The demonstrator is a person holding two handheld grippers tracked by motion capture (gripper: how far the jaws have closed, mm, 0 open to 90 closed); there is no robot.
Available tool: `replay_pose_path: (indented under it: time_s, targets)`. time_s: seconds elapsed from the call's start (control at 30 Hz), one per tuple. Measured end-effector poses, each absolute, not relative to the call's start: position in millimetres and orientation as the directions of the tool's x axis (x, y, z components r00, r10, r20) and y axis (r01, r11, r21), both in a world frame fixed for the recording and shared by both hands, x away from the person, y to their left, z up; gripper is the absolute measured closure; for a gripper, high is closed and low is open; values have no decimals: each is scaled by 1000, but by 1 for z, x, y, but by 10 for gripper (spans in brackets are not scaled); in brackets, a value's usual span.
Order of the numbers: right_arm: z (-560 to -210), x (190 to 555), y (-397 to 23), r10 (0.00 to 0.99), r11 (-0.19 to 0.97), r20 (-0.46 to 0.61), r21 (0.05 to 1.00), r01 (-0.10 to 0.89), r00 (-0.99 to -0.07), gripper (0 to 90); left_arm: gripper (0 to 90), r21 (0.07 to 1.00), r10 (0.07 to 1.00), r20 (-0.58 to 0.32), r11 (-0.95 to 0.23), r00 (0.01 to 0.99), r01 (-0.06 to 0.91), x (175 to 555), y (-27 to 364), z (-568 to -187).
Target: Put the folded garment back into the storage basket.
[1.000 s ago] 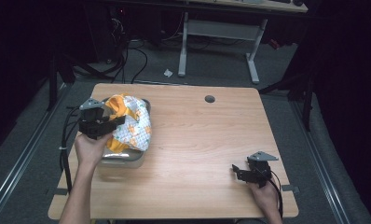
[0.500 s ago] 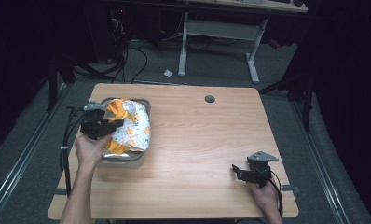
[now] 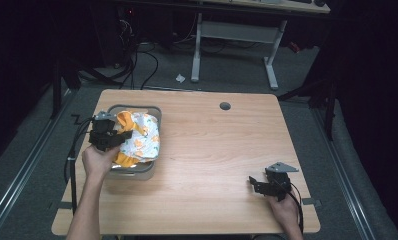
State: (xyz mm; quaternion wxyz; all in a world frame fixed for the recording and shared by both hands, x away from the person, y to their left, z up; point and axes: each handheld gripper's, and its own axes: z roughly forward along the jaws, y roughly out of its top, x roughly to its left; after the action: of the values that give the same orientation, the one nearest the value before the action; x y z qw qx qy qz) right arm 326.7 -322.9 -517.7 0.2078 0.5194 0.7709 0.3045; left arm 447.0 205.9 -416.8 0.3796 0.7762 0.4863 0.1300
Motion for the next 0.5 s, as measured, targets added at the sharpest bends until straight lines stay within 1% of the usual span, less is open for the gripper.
replay_pose_path:
  time_s: [0.33, 0.5]
  targets:
    - [-518, 327, -323, 927, 275, -4, 685, 674, -374, 243, 762, 671, 861, -92, -317, 500, 670, 454, 194, -429]
    - [-518, 327, -323, 927, 275, -4, 685, 674, -374, 243, 761, 652, 864, -70, -339, 499, 678, 457, 191, -435]
